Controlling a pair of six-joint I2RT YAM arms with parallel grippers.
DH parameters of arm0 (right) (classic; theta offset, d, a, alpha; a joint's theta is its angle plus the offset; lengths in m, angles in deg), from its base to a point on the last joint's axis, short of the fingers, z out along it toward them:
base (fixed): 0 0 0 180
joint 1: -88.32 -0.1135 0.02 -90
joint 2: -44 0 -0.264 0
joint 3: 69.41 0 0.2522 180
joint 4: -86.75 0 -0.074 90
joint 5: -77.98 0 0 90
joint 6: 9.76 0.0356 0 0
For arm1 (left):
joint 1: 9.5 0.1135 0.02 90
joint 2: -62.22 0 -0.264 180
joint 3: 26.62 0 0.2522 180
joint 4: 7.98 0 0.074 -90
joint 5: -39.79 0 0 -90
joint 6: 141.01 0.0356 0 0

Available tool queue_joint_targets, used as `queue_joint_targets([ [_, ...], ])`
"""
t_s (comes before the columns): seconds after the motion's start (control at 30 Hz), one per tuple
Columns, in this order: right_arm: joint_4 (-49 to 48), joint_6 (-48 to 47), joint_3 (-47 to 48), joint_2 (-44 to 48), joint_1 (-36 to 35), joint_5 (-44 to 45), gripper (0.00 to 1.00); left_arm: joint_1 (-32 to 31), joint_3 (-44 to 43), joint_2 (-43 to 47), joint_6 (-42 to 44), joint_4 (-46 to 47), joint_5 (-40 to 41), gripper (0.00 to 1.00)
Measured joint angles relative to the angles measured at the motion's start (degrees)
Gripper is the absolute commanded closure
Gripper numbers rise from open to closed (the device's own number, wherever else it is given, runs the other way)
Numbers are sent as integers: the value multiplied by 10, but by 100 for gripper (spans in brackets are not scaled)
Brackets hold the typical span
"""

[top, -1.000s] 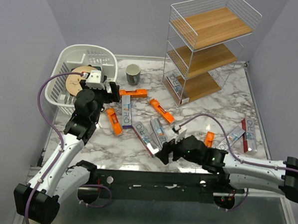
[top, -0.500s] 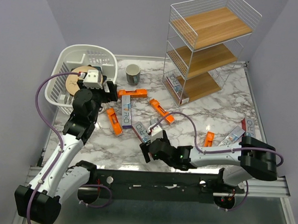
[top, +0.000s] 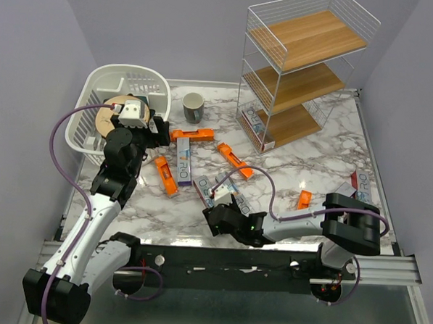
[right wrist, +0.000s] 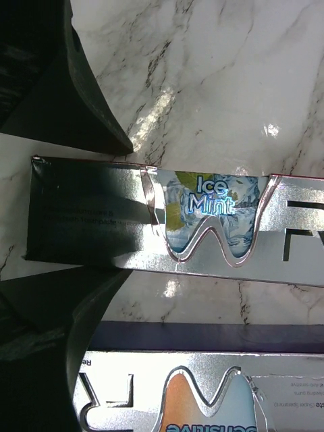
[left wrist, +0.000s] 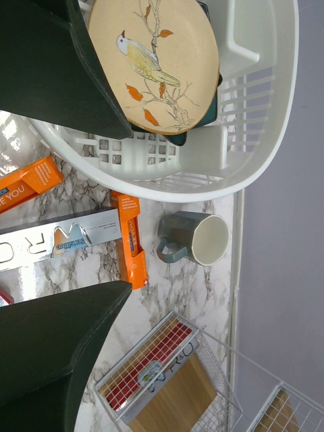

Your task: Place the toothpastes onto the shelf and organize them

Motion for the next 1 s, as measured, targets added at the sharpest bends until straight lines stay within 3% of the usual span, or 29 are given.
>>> queue_joint_targets([
  [0.27, -14, 2, -11, 5, 0, 0, 49, 3, 0, 0, 0, 0, -8, 1],
  [0.53, 33, 1, -41, 86, 0, -4, 50, 4, 0, 0, -2, 0, -13, 1],
  [0.83, 169, 31, -43, 249, -1, -11, 51, 4, 0, 0, -2, 0, -13, 1],
  [1.0, 299, 92, -43, 348, 19, 6, 53, 5, 0, -1, -2, 0, -17, 1],
])
